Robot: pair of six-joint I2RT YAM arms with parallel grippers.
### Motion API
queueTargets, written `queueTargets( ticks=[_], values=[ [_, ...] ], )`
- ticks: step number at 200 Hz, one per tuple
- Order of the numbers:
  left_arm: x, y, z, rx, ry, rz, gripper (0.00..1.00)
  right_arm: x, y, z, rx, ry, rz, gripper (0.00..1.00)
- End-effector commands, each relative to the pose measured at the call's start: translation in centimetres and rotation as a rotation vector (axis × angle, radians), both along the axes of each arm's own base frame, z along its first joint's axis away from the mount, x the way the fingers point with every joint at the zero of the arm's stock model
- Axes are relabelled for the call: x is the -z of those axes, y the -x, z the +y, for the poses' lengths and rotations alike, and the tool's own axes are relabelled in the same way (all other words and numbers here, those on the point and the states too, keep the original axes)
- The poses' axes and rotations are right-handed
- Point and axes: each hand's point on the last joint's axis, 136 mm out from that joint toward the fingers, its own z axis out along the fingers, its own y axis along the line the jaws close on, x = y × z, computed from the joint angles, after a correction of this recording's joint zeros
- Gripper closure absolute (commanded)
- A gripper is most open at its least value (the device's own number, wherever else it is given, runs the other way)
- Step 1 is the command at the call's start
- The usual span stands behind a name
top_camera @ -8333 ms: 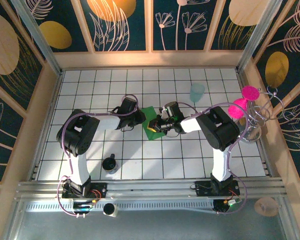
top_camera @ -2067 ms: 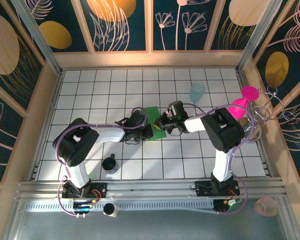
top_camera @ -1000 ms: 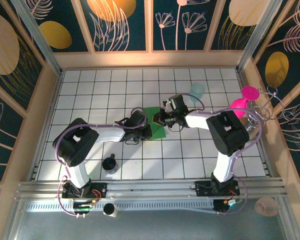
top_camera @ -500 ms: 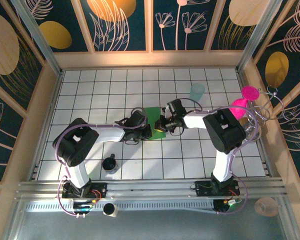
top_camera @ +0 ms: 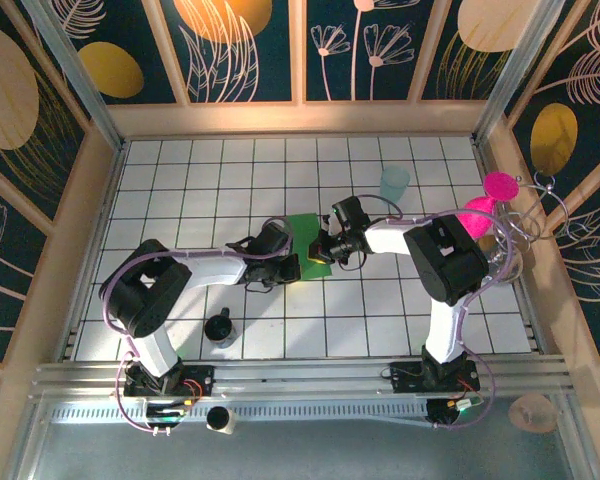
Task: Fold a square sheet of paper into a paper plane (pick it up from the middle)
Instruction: Fold the triangle a second time at the center of the table.
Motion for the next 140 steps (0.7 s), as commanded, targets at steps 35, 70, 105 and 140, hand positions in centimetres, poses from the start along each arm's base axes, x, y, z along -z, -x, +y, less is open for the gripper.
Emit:
queueTargets(
  ticks=[35, 70, 105, 140],
  values=[
    [-0.4, 2.4, 3.1, 0.083, -0.153, 0.031, 1.0, 4.3, 1.0, -2.6, 0.048, 0.159, 0.076, 0.99],
    [-4.6, -0.1, 0.4, -0.008, 0.039, -0.083, 1.0, 3.9, 0.9, -2.6, 0.057, 0.147, 0.069, 0.99],
    [-4.3, -0.9, -2.2, -0.038, 0.17, -0.047, 1.0, 3.8, 0.9, -2.3, 0.063, 0.13, 0.074, 0.99],
    [-2.6, -1.9, -2.5, -0.051, 0.13, -0.028, 1.0, 3.8, 0.9, -2.2, 0.063, 0.121, 0.077, 1.0]
  ],
)
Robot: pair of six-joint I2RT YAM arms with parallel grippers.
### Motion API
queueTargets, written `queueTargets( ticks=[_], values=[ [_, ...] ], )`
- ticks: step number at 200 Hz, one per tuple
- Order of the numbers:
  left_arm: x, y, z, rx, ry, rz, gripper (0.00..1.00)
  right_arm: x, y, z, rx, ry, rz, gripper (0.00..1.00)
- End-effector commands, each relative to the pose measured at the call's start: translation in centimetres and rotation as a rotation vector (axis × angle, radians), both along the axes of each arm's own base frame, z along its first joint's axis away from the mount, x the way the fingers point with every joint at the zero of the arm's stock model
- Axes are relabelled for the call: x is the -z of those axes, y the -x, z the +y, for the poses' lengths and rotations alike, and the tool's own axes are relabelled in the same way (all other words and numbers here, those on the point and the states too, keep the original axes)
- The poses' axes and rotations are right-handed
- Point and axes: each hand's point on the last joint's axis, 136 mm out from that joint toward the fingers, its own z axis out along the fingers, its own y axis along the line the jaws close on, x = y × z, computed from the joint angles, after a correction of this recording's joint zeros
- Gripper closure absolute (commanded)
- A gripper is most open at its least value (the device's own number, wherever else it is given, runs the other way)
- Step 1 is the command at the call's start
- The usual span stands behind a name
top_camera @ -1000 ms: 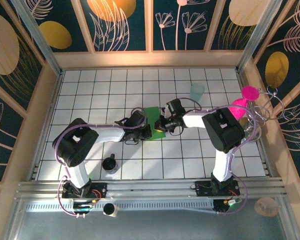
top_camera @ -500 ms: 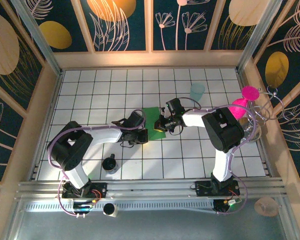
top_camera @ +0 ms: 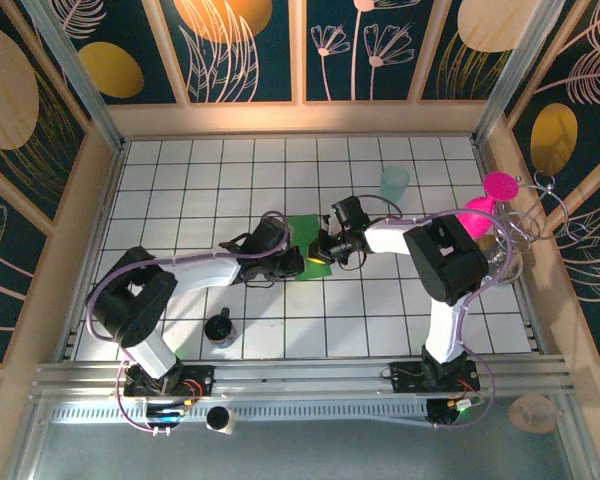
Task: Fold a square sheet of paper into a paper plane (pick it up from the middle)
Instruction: Fold the triangle a second time at the center of the table.
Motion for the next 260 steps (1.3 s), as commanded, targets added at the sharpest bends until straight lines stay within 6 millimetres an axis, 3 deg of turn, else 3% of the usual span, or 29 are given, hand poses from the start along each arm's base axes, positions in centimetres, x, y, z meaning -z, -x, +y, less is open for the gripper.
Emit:
queueTargets(
  ticks=[1, 58, 106, 143, 160, 165, 176, 194, 197, 220, 260],
  values=[
    [0.6, -0.8, -1.1, -0.016, 0.016, 0.016, 1.0, 3.8, 1.0, -2.2, 0.054, 0.122, 0.069, 1.0],
    [3.2, 0.0, 1.2, -0.043, -0.105, 0.056, 1.0, 3.2, 0.6, -1.9, 0.039, 0.109, 0.048, 1.0],
    [6.0, 2.4, 3.2, -0.044, -0.169, 0.138, 1.0, 3.5, 0.6, -2.1, 0.038, 0.121, 0.051, 1.0],
    [4.3, 2.4, 3.3, -0.018, -0.163, 0.105, 1.0, 4.2, 1.0, -2.6, 0.041, 0.149, 0.065, 1.0],
    [3.1, 1.3, 2.3, -0.02, -0.12, 0.055, 0.99, 4.2, 1.0, -2.5, 0.039, 0.145, 0.066, 1.0],
    [1.5, 0.7, 1.6, -0.018, -0.08, 0.019, 0.98, 4.1, 1.0, -2.5, 0.039, 0.143, 0.064, 1.0],
    [0.2, -0.2, 0.5, -0.017, -0.029, -0.013, 0.97, 4.1, 0.9, -2.4, 0.039, 0.14, 0.064, 1.0],
    [-0.8, -1.3, -0.6, -0.027, 0.012, -0.038, 0.97, 4.0, 0.9, -2.4, 0.039, 0.135, 0.064, 1.0],
    [0.1, -1.3, -0.5, -0.031, -0.007, -0.02, 0.97, 4.1, 0.9, -2.4, 0.038, 0.135, 0.064, 1.0],
    [2.1, -1.4, 0.5, -0.058, -0.1, 0.014, 0.98, 3.8, 1.0, -2.2, 0.037, 0.123, 0.063, 1.0],
    [3.8, -0.8, 1.5, -0.067, -0.147, 0.046, 0.99, 3.2, 0.7, -1.8, 0.02, 0.101, 0.037, 1.0]
  ],
)
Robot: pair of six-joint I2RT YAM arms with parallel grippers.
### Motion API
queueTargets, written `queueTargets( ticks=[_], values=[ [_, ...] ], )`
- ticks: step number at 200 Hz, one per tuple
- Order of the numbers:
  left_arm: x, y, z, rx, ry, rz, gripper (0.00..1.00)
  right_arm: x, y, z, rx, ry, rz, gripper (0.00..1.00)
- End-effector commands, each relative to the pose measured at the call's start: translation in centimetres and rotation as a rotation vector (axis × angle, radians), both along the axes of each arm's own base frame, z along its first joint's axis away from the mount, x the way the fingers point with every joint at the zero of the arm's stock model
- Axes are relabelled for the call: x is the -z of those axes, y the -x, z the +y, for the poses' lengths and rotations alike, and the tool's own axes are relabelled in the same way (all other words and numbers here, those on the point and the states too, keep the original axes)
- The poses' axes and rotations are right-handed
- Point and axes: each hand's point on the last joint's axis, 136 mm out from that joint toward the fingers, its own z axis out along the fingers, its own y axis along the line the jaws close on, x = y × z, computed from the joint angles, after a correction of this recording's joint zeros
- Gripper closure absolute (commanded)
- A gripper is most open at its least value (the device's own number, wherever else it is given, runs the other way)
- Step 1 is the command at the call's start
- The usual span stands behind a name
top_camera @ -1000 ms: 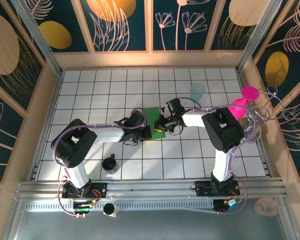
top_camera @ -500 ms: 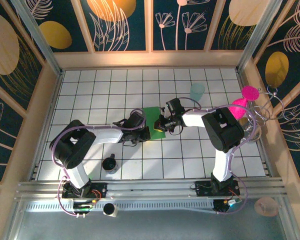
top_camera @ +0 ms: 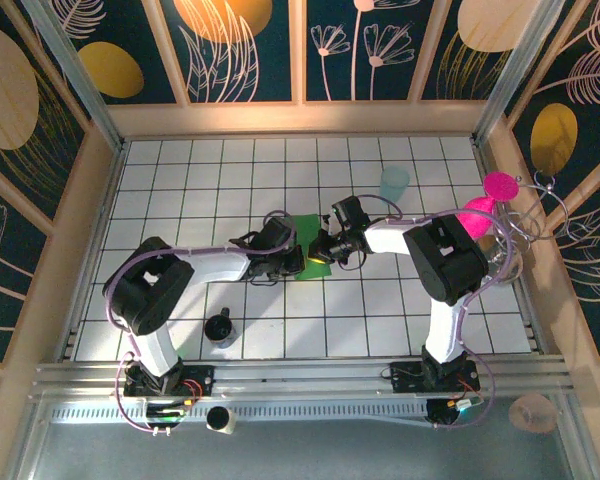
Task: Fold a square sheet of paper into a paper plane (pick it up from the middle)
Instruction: Fold the triangle a second time at the center of the table.
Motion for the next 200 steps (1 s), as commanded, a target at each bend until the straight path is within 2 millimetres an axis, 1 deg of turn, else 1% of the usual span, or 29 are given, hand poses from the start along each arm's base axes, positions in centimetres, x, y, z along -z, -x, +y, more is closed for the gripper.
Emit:
queueTargets(
  ticks=[1, 33, 55, 77, 89, 115, 134, 148, 166, 183, 191, 200],
  values=[
    [1.6, 0.7, 1.0, -0.014, -0.059, 0.041, 0.99, 3.3, 0.8, -1.9, 0.021, 0.105, 0.042, 1.0],
    [3.2, 2.0, 2.3, -0.029, -0.099, 0.09, 0.99, 2.5, -0.1, -1.5, -0.003, 0.096, -0.013, 1.0],
    [4.1, 2.8, 3.3, -0.035, -0.134, 0.121, 0.99, 2.1, -1.4, -1.8, 0.004, 0.098, -0.051, 1.0],
    [4.9, 3.5, 4.3, -0.038, -0.172, 0.136, 1.0, 2.2, -3.3, -3.2, 0.049, 0.098, -0.069, 1.0],
    [5.4, 3.8, 4.9, -0.041, -0.191, 0.136, 1.0, 2.5, -4.4, -4.5, 0.086, 0.104, -0.068, 1.0],
    [5.9, 4.4, 5.1, -0.033, -0.185, 0.144, 1.0, 2.8, -6.5, -6.3, 0.136, 0.119, -0.085, 1.0],
    [6.0, 4.5, 5.1, -0.03, -0.181, 0.147, 1.0, 2.1, -7.9, -6.8, 0.153, 0.125, -0.112, 1.0],
    [5.8, 4.3, 4.9, -0.028, -0.177, 0.141, 1.0, 0.8, -8.5, -6.6, 0.153, 0.121, -0.146, 1.0],
    [5.5, 4.0, 4.6, -0.023, -0.169, 0.132, 1.0, -1.4, -8.5, -6.2, 0.146, 0.105, -0.199, 1.0],
    [5.1, 3.8, 4.4, -0.022, -0.163, 0.124, 1.0, -3.3, -7.6, -5.9, 0.135, 0.103, -0.238, 1.0],
    [5.0, 3.7, 4.3, -0.02, -0.159, 0.122, 1.0, -3.9, -7.0, -5.5, 0.123, 0.103, -0.249, 1.0],
    [5.0, 3.7, 4.1, -0.016, -0.153, 0.121, 1.0, -4.0, -6.0, -4.8, 0.1, 0.101, -0.247, 1.0]
  ],
)
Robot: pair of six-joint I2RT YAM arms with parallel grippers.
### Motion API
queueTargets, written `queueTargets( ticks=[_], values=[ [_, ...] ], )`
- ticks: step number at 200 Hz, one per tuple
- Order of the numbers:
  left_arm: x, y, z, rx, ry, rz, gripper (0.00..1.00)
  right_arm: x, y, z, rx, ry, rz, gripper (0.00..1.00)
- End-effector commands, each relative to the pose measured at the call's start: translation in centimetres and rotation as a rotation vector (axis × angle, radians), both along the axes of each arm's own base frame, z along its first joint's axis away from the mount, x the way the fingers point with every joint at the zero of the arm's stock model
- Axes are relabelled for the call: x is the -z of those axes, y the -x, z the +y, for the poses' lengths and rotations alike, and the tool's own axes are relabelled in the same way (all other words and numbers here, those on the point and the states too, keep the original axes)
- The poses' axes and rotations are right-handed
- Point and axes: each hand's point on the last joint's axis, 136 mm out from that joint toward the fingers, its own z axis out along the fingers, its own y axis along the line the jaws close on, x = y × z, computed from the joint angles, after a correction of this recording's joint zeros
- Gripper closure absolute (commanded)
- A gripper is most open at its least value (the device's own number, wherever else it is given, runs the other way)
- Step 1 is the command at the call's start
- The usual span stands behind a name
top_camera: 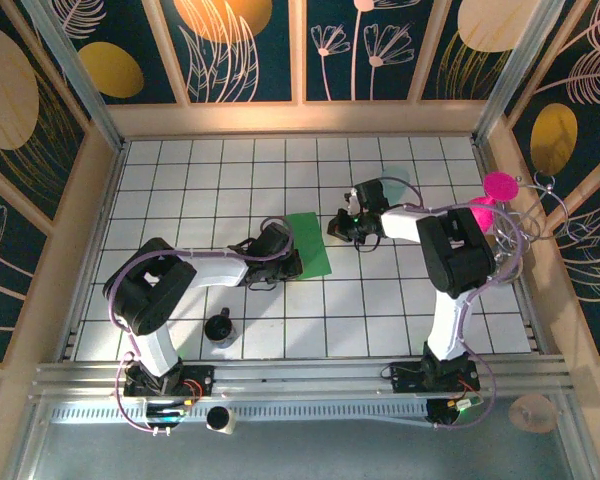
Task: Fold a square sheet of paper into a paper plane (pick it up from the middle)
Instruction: Fold the triangle a second time at the center of the table.
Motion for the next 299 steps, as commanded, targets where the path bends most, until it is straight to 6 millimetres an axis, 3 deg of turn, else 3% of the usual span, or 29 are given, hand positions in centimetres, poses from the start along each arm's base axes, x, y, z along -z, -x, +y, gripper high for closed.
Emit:
queueTargets(
  ticks=[1, 29, 57, 126, 161, 209, 236, 269, 299],
  values=[
    [3.9, 3.4, 3.4, -0.001, -0.161, 0.15, 1.0, -2.4, 1.3, 0.7, -0.03, 0.04, -0.074, 1.0],
    [3.7, 3.1, 3.0, 0.006, -0.151, 0.143, 1.0, -0.9, 4.7, 4.1, -0.131, 0.018, -0.007, 1.0],
    [3.5, 3.1, 2.9, 0.004, -0.143, 0.139, 1.0, 0.6, 6.8, 6.0, -0.175, -0.008, 0.064, 1.0],
    [3.4, 3.1, 2.9, 0.004, -0.133, 0.135, 1.0, 1.6, 9.7, 7.2, -0.23, -0.022, 0.131, 1.0],
    [3.3, 3.2, 3.1, 0.0, -0.138, 0.133, 1.0, 2.3, 10.1, 7.1, -0.228, -0.008, 0.148, 1.0],
    [3.8, 3.8, 4.0, -0.018, -0.167, 0.149, 1.0, 4.1, 7.7, 4.1, -0.134, 0.052, 0.143, 1.0],
    [4.3, 4.3, 4.5, -0.022, -0.176, 0.167, 1.0, 4.7, 3.6, 0.5, -0.027, 0.075, 0.111, 1.0],
    [4.0, 4.1, 4.2, -0.016, -0.171, 0.158, 1.0, 4.3, -0.2, -1.8, 0.053, 0.078, 0.07, 1.0],
    [1.8, 2.6, 2.8, 0.001, -0.128, 0.103, 1.0, 2.4, -1.1, -1.8, 0.059, 0.073, 0.023, 1.0]
  ],
)
